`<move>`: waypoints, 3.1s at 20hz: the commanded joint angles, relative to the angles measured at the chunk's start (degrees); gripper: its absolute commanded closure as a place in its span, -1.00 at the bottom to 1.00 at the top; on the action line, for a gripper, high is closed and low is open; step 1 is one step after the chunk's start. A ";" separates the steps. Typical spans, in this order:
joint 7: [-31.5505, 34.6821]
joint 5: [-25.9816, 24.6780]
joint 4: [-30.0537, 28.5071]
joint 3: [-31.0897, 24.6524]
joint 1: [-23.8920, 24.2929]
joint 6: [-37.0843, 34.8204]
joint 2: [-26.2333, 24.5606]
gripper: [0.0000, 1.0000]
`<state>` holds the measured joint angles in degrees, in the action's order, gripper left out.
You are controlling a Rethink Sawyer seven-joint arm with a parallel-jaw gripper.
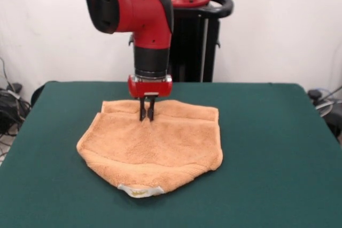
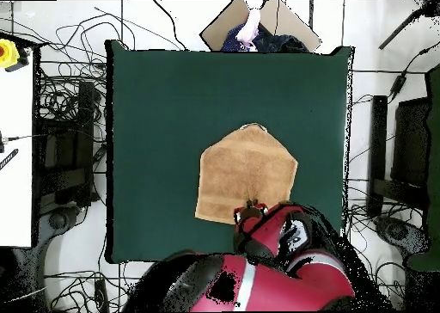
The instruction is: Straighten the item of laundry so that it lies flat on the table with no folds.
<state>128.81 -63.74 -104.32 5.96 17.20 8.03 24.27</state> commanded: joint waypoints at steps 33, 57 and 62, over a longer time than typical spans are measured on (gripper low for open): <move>2.53 0.32 -6.46 2.21 -1.66 1.56 -8.43 1.00; -2.59 4.06 -23.31 -10.58 11.78 -12.07 18.87 1.00; 3.76 3.06 -15.02 1.43 0.23 -0.36 11.06 -1.00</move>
<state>128.80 -60.23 -127.23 3.76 25.72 -0.49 40.56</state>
